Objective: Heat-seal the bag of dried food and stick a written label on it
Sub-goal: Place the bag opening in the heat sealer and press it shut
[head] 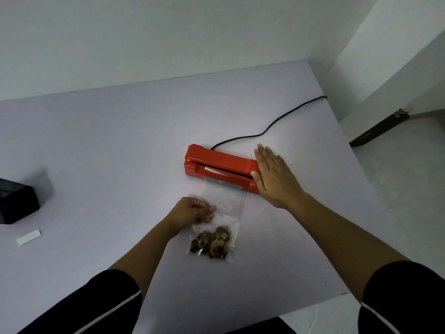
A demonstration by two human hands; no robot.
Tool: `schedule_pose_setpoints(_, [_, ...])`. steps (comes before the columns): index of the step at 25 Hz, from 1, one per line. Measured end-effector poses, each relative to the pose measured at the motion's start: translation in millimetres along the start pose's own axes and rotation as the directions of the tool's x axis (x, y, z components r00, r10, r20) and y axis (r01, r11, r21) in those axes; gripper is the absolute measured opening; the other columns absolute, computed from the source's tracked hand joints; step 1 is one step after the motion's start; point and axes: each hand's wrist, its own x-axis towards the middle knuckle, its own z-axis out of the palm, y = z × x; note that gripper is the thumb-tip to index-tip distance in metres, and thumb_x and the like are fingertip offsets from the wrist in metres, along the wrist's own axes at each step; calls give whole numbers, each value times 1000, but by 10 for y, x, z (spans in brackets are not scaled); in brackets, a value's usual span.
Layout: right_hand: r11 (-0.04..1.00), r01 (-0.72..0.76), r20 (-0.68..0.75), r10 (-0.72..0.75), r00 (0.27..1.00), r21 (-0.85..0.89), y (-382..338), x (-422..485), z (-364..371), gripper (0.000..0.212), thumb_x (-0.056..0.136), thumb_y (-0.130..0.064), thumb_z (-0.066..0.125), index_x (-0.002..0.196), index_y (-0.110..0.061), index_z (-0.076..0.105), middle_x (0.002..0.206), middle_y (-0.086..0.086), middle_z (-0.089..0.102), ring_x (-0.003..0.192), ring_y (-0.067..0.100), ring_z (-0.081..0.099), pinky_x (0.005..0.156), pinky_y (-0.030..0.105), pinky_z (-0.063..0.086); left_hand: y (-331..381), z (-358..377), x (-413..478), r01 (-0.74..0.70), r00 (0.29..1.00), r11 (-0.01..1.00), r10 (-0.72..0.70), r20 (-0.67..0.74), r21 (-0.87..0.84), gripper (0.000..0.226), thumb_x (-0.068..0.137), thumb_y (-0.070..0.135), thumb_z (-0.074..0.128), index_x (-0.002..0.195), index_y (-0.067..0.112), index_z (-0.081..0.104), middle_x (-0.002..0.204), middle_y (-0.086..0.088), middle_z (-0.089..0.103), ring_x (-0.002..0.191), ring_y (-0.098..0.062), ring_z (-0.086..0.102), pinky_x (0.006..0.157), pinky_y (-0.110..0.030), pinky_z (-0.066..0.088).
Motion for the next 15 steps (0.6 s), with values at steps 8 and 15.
schedule_pose_setpoints(8, [1000,3,0,-3,1000,14,0,-8,-4,59,100,-38,21,148,-10,0,158,7,-4,146,19,-5,116,33,-2,11,13,-20,-13,1000,1000,13,-2,-10,25,80,19,71,90,-4,72,81,-14,72,59,-8,63,61,-19,52])
schedule_pose_setpoints(15, [1000,1,10,-1,1000,6,6,6,5,60,100,-38,21,148,-10,-2,158,7,-5,146,19,-6,116,32,-4,-3,1,1,-14,1000,1000,14,-4,3,25,80,20,72,90,-2,73,86,-21,72,62,-12,63,65,-24,52])
